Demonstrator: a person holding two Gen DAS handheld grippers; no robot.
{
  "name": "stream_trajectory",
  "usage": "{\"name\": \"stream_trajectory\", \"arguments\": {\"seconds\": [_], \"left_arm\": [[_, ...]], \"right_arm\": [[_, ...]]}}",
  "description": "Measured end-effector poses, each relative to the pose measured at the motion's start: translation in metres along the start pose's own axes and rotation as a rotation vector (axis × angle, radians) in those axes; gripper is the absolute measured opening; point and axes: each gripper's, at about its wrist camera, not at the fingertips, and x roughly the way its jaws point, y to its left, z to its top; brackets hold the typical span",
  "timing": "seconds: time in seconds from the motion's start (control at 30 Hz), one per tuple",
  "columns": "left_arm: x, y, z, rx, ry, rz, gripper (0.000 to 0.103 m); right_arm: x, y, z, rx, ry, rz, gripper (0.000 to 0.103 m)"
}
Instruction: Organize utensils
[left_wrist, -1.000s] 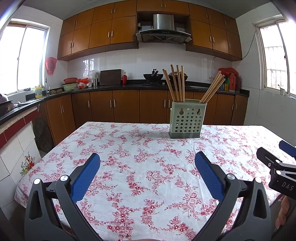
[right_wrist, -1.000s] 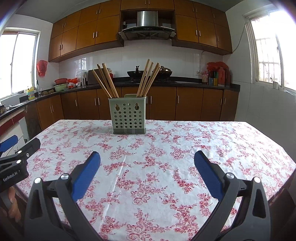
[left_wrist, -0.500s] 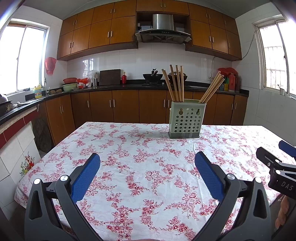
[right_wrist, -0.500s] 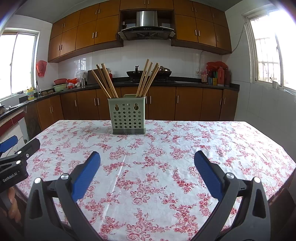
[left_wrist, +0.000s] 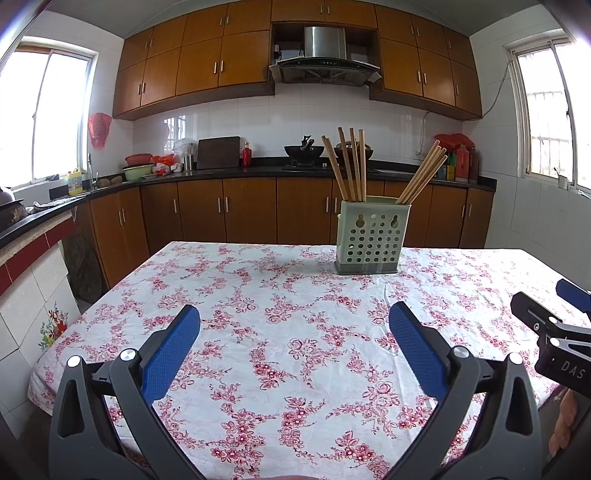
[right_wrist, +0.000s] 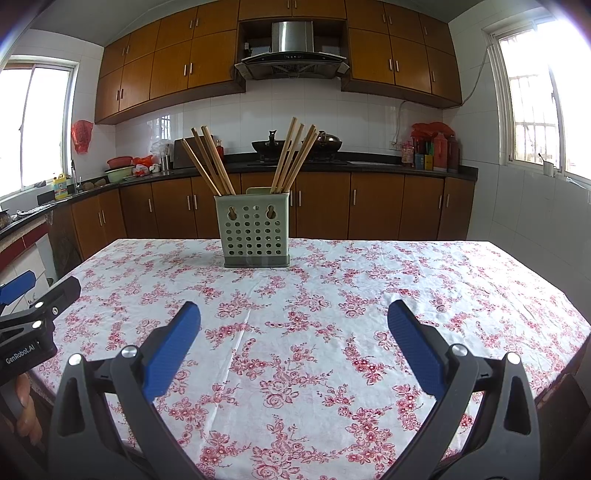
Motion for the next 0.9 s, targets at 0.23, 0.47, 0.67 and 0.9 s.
{"name": "stream_trajectory", "arguments": {"seconds": [0.23,0.47,0.67,0.9], "left_arm": [[0.0011,0.0009,-0.0011,-0.002,0.002,-0.002,0.101],[0.0018,0.0007,-0.0012,-0.002,0.005,-0.002,0.101],[0.0017,0.0009,-0.0014,-0.005,0.005,-0.003,0.101],[0.0022,0.0016,-0.0007,-0.007,0.007,-0.003,0.101]], "right_arm": [[-0.0001,-0.0007,-0.0001,0.000,0.001,0.000,0.099],[-0.0001,-0.0011,-0.0006,0.002,0.002,0.000,0.099],[-0.0002,-0.0011,-0.0004,0.003,0.002,-0.001,0.099],[-0.0004,-0.0014,-0.0002,0.002,0.002,0.000,0.099]]}}
